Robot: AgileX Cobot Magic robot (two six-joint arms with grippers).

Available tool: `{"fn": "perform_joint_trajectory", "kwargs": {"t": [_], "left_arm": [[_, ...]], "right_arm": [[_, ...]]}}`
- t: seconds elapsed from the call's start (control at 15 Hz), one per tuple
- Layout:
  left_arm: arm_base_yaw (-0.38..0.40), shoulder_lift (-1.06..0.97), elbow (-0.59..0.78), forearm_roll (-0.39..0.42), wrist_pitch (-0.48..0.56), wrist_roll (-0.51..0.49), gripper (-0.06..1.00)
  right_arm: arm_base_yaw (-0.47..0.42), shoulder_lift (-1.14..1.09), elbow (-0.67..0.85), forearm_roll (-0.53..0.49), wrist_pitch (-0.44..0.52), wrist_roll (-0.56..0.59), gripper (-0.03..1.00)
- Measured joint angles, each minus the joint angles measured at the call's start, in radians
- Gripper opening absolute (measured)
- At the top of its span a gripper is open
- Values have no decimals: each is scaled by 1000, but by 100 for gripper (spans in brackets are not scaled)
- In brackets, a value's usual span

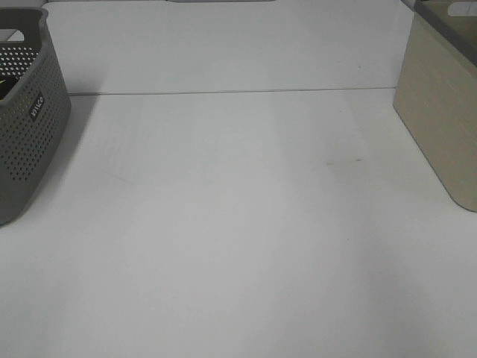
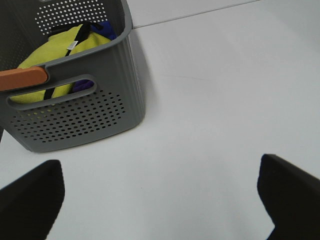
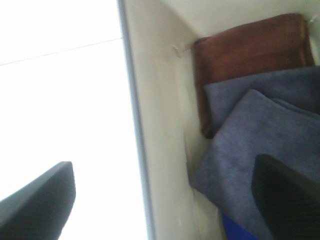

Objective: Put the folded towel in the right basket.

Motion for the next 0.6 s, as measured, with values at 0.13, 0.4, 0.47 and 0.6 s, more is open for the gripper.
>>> {"fn": "perform_joint_trajectory", "kwargs": {"t": [0.13, 0.4, 0.47, 0.6], "left_arm": [[0, 0, 0, 0, 0, 0, 99], [0, 0, 0, 0, 0, 0, 99], [0, 0, 0, 0, 0, 0, 99], [0, 0, 0, 0, 0, 0, 99]], "right_arm": [[75, -25, 0, -35, 25, 0, 88], [185, -92, 7, -64, 64, 2, 88], [185, -116, 26, -72, 64, 7, 88], [185, -199, 95, -117, 64, 9, 88]]}}
